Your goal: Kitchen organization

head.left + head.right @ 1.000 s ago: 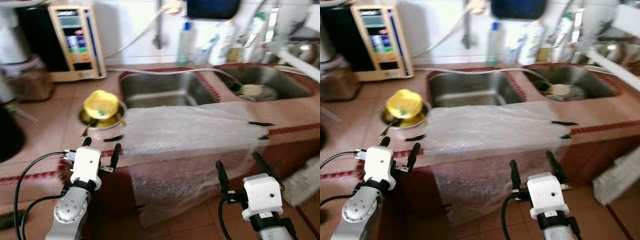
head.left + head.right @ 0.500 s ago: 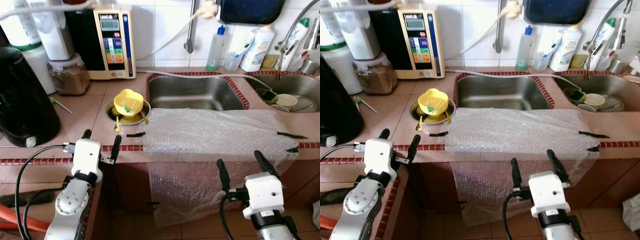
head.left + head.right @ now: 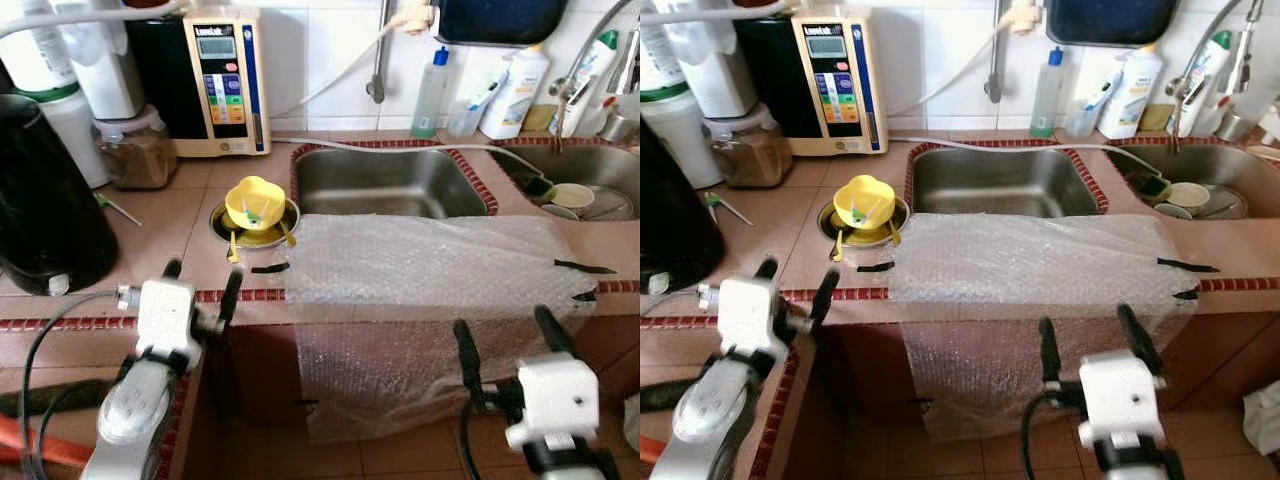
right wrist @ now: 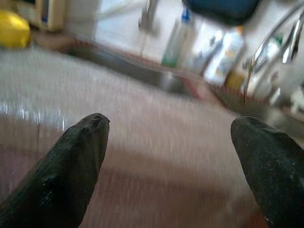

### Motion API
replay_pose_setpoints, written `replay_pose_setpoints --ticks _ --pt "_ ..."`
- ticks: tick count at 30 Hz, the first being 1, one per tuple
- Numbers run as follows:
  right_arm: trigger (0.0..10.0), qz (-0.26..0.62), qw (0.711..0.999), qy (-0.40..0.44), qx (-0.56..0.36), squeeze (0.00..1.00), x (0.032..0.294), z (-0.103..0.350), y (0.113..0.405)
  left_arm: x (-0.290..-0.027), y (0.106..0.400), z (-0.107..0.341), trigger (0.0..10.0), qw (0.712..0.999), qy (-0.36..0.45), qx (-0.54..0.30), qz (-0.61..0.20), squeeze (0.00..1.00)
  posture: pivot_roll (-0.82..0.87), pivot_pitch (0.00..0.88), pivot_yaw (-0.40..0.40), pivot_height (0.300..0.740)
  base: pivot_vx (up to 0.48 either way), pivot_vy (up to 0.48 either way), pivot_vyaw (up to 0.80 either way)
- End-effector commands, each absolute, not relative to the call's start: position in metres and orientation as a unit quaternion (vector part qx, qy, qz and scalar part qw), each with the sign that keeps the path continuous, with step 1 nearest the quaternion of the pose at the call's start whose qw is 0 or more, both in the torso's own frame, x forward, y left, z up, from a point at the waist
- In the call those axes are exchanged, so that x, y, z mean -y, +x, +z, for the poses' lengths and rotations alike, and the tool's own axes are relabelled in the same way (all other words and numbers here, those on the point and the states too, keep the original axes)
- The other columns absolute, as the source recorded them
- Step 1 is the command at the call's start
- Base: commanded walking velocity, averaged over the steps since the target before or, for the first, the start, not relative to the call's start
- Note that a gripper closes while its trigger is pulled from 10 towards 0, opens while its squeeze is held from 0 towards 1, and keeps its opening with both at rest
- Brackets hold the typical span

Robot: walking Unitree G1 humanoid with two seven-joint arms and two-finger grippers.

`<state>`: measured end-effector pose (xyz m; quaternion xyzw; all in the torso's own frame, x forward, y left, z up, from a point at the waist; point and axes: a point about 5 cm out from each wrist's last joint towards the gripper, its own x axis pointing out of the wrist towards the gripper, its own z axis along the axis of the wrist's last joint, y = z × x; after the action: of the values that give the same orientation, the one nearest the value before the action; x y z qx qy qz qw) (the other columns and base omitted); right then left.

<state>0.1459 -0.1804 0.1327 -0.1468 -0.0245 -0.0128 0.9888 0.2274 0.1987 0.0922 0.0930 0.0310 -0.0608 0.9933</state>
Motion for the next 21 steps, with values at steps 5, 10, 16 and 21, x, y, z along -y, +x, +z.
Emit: replay_pose_setpoints --ticks 5,10,16,21 --pt "10.0 -0.052 0.989 -0.135 0.007 0.00 0.195 0.125 0.144 -0.224 0.211 0.078 10.0 0.989 0.129 -0.064 -0.039 0.00 0.10 0.000 -0.011 0.740 0.000 0.000 0.00" --pt "10.0 -0.022 0.990 -0.137 0.010 0.00 0.190 0.124 0.154 -0.227 0.206 0.077 10.0 0.988 0.136 -0.064 -0.034 0.00 0.13 0.000 -0.036 0.740 0.000 0.000 0.00" --pt "10.0 -0.002 0.990 -0.138 0.027 0.00 0.187 0.131 0.164 -0.227 0.204 0.073 10.0 0.990 0.126 -0.056 -0.030 0.00 0.15 0.000 -0.055 0.740 0.000 0.000 0.00" --pt "10.0 0.015 0.989 -0.142 0.048 0.00 0.184 0.139 0.177 -0.224 0.209 0.071 10.0 0.993 0.112 -0.038 -0.031 0.00 0.17 0.000 -0.076 0.740 0.000 0.000 0.00"
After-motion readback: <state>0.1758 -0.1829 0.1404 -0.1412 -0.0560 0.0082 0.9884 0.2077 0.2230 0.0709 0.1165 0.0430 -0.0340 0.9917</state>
